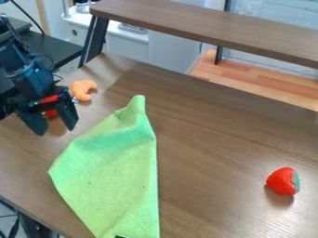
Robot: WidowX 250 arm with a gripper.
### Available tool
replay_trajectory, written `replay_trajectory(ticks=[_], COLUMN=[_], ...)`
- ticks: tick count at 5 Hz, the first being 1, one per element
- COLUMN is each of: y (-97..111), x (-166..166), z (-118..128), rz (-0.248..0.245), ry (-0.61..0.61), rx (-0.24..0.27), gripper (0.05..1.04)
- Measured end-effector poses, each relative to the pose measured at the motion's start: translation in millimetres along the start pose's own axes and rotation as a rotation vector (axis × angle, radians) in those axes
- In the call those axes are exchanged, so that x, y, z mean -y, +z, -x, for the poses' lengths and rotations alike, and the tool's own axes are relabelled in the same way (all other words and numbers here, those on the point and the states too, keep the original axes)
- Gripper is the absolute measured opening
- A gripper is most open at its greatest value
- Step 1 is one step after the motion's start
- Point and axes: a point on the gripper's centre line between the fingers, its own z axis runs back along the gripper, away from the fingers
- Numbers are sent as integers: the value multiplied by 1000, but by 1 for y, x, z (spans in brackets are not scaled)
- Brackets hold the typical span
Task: Unfold the cloth from left to right
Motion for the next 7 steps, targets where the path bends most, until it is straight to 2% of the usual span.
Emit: replay_trajectory(ticks=[1, 3, 4, 5, 6, 7], y=[-10, -32, -40, -49, -49, -49], x=[-2, 1, 3, 3, 5, 7], z=[5, 7, 8, 9, 11, 13], rz=[7, -43, -72, -97, -91, -81], ry=[18, 37, 18, 16, 13, -26], rx=[-31, -1, 22, 25, 12, -6], gripper=[1001, 1001, 929, 680, 374, 157])
